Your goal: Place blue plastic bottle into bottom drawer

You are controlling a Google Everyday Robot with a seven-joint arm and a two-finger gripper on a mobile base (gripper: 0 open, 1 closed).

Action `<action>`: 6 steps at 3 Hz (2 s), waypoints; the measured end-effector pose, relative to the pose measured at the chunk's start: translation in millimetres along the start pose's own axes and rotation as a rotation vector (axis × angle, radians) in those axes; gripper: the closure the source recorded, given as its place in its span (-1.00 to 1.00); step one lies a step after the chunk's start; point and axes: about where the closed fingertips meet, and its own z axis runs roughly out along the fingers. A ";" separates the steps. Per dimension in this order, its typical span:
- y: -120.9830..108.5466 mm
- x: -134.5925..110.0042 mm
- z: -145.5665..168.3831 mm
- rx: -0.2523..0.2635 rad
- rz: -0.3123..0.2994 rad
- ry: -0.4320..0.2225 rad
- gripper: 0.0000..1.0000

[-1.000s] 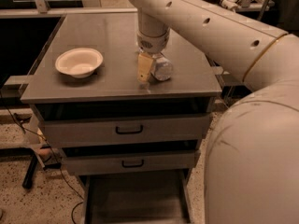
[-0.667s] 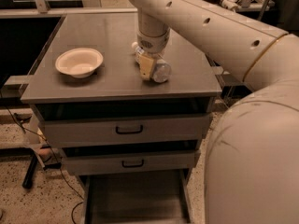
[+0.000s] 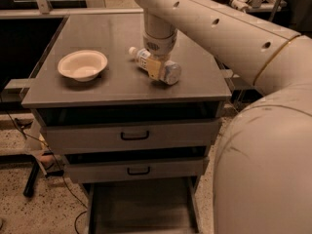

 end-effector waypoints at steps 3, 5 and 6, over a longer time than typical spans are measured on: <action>26.9 40.8 -11.1 0.040 0.027 0.024 1.00; 98.8 141.4 -46.5 0.050 0.152 0.158 1.00; 130.0 180.8 -69.9 0.033 0.202 0.237 1.00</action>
Offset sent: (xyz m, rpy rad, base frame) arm -0.0328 -0.0189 -0.0048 0.0063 -0.0291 -0.0091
